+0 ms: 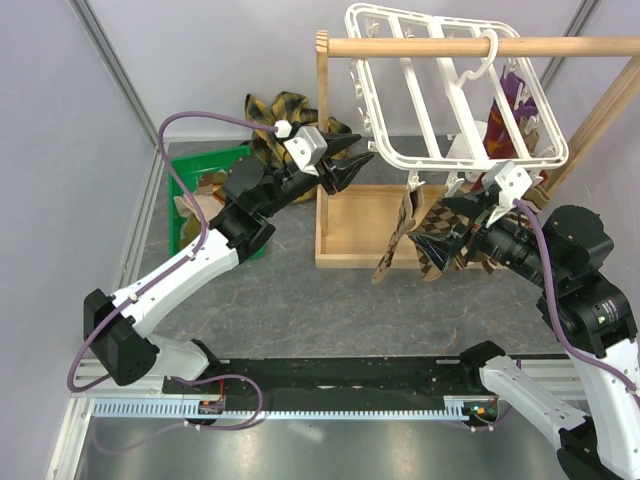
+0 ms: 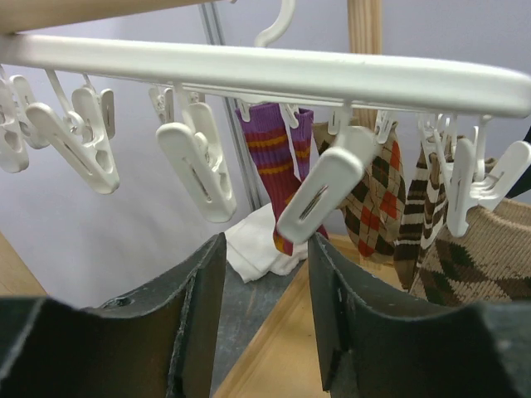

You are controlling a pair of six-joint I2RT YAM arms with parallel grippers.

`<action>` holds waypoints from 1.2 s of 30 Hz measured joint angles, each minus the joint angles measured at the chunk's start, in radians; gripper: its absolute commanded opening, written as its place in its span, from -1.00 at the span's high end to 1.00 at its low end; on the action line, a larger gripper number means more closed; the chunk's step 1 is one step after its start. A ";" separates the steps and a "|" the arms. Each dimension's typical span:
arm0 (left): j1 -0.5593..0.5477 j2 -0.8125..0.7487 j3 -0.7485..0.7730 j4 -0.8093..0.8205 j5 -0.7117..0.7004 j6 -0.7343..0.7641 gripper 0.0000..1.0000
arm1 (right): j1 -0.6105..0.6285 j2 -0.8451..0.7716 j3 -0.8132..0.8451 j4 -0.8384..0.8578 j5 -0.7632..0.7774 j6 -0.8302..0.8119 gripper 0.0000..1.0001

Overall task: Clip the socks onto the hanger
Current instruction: Open the clamp at the hanger.

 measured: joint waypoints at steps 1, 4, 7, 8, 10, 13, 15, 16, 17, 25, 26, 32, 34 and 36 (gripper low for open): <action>0.000 0.003 0.000 0.000 0.000 0.000 0.06 | 0.000 0.000 0.000 0.000 0.000 0.000 -0.96; -0.008 0.014 0.001 0.000 0.000 0.000 0.09 | 0.000 0.000 0.000 0.000 -0.003 0.002 -0.96; -0.027 0.020 0.001 0.000 0.000 0.000 0.02 | 0.000 0.000 0.000 0.000 -0.007 0.004 -0.96; -0.034 0.021 0.001 0.000 0.000 0.000 -0.01 | 0.000 0.000 0.000 0.000 -0.008 0.004 -0.96; -0.053 0.020 0.001 0.001 -0.001 0.002 -0.06 | 0.000 -0.001 0.000 0.000 -0.008 0.004 -0.96; -0.088 0.020 0.001 0.002 -0.001 0.006 -0.11 | 0.000 -0.005 0.000 0.000 -0.008 0.004 -0.96; -0.109 0.018 0.000 0.002 -0.002 0.006 -0.14 | 0.000 -0.007 0.000 0.000 -0.008 0.004 -0.96; -0.114 0.016 -0.002 0.004 -0.003 0.006 -0.15 | 0.000 -0.008 0.000 0.000 -0.008 0.004 -0.96; -0.119 0.013 -0.008 0.009 -0.008 0.006 -0.15 | 0.000 -0.008 0.000 0.000 -0.010 0.004 -0.96; -0.117 -0.005 -0.058 0.022 -0.039 0.006 -0.20 | 0.000 -0.009 0.000 0.000 -0.011 0.004 -0.96; -0.117 -0.005 -0.060 0.023 -0.040 0.006 -0.20 | 0.000 -0.009 0.000 0.000 -0.011 0.004 -0.96; -0.117 -0.005 -0.060 0.039 -0.061 0.005 -0.20 | 0.000 -0.009 0.000 0.001 -0.011 0.004 -0.96; -0.117 -0.005 -0.060 0.045 -0.061 0.005 -0.20 | 0.000 -0.009 0.000 0.003 -0.011 0.004 -0.96; -0.117 -0.005 -0.060 0.055 -0.061 -0.002 -0.19 | 0.000 -0.009 0.000 0.009 -0.011 0.004 -0.96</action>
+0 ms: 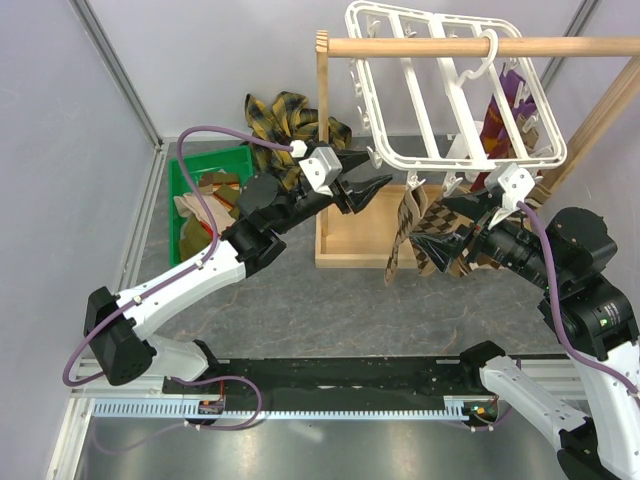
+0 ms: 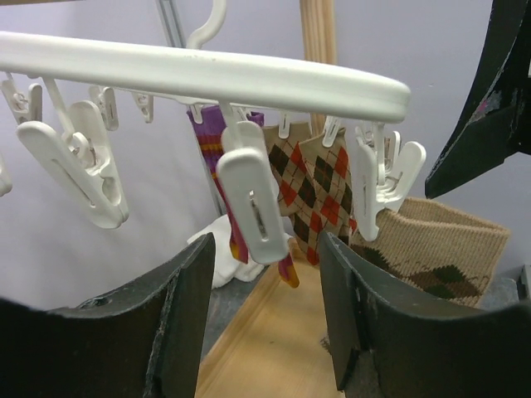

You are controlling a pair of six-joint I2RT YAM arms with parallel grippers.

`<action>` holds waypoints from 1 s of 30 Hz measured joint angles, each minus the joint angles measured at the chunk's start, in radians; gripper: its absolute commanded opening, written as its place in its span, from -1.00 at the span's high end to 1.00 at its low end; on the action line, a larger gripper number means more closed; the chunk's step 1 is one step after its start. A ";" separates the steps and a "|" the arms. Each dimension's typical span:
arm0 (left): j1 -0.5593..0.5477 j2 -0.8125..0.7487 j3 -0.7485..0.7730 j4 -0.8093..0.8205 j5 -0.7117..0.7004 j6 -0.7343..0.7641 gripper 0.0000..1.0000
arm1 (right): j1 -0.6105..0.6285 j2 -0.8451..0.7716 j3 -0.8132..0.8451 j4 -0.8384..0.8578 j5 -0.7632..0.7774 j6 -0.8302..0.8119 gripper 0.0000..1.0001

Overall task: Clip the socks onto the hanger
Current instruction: Open the clamp at the hanger.

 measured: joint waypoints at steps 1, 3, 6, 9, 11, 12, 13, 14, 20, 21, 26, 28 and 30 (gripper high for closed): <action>0.000 0.000 0.000 0.005 0.000 -0.002 -0.18 | 0.000 0.000 0.000 0.002 0.000 0.000 -0.96; 0.000 0.000 0.000 0.010 -0.001 -0.005 -0.15 | 0.000 0.000 0.000 0.005 0.000 0.000 -0.96; 0.000 0.000 0.000 0.020 -0.008 -0.009 -0.04 | 0.000 0.000 0.000 0.006 0.000 0.000 -0.96; 0.000 0.000 0.001 0.025 -0.024 -0.011 0.14 | 0.000 0.000 0.000 0.006 0.000 0.000 -0.96; 0.000 0.000 0.002 0.027 -0.031 -0.013 0.33 | 0.000 0.000 0.000 0.006 -0.001 0.000 -0.96; 0.000 0.000 0.003 0.027 -0.035 -0.014 0.51 | 0.000 -0.001 0.000 0.006 -0.001 0.000 -0.96; 0.000 0.000 0.005 0.027 -0.041 -0.014 0.58 | 0.000 -0.001 0.000 0.006 -0.002 0.000 -0.96; 0.000 0.000 0.005 0.027 -0.046 -0.018 0.64 | 0.000 -0.001 0.000 0.006 -0.002 0.004 -0.96; -0.001 0.001 0.006 0.028 -0.053 -0.021 0.97 | 0.000 -0.003 0.000 0.012 -0.017 0.030 -0.96; -0.001 0.001 0.006 0.028 -0.053 -0.020 0.96 | 0.000 -0.003 0.000 0.015 -0.019 0.037 -0.96; -0.017 0.005 0.006 0.027 -0.058 -0.020 0.96 | 0.000 -0.003 -0.002 0.038 -0.043 0.076 -0.96; -0.029 0.014 0.006 0.027 -0.064 -0.020 0.96 | 0.000 -0.003 -0.003 0.046 -0.051 0.092 -0.96; -0.043 0.031 0.006 0.027 -0.074 -0.021 0.96 | 0.000 -0.002 -0.004 0.053 -0.055 0.109 -0.96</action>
